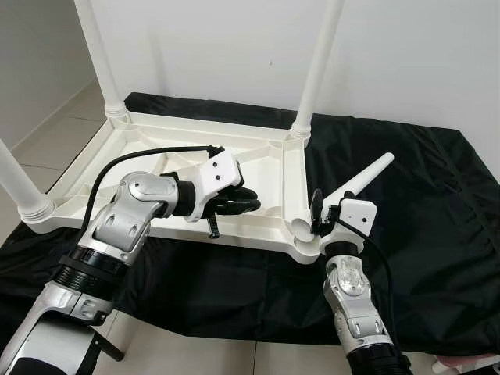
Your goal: Building children table
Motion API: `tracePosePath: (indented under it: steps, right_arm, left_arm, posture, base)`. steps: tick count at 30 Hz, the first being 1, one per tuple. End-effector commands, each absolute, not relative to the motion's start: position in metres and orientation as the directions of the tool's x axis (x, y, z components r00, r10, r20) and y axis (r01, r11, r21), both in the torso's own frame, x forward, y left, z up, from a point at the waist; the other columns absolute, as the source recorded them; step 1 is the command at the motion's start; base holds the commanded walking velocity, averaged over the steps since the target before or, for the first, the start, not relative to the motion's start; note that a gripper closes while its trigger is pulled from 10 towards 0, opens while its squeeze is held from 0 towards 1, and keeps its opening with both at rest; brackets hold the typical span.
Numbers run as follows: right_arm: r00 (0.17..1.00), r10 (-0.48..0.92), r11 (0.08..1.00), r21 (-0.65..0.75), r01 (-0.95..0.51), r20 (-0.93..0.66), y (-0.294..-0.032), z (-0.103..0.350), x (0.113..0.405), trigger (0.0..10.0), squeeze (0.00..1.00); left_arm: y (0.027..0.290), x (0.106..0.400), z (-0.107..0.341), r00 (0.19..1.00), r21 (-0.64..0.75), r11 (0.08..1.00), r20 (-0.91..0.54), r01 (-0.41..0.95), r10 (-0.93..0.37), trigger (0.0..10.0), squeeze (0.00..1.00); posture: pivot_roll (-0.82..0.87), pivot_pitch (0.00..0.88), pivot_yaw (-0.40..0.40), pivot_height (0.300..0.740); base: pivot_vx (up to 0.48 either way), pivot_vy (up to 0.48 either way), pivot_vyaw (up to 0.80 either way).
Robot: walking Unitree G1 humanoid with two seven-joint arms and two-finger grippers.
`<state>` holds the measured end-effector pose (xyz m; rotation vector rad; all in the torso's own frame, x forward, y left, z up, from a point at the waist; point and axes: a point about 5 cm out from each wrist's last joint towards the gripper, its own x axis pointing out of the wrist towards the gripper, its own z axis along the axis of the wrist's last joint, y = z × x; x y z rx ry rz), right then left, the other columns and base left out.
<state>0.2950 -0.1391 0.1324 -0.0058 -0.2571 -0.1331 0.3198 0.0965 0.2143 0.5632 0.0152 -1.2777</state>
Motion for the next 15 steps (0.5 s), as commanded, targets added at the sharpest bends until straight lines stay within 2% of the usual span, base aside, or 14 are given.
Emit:
tracePosePath:
  steps: [1, 15]
  right_arm:
    - [0.957, -0.148, 0.989, 0.017, 0.148, 0.249, -0.14, 0.1241, 0.291, 10.0, 0.0]
    - [0.957, -0.148, 0.989, 0.017, 0.148, 0.249, -0.14, 0.1241, 0.291, 10.0, 0.0]
  left_arm:
    - [0.0989, 0.3273, 0.2193, 0.457, 0.446, 0.317, -0.251, 0.837, -0.853, 10.0, 0.0]
    - [0.0989, 0.3273, 0.2193, 0.457, 0.446, 0.317, -0.251, 0.837, -0.853, 10.0, 0.0]
  posture:
    - [0.02, 0.133, 0.005, 0.74]
    - [0.02, 0.133, 0.005, 0.74]
  base:
    - [0.0, 0.0, 0.0]
    - [0.0, 0.0, 0.0]
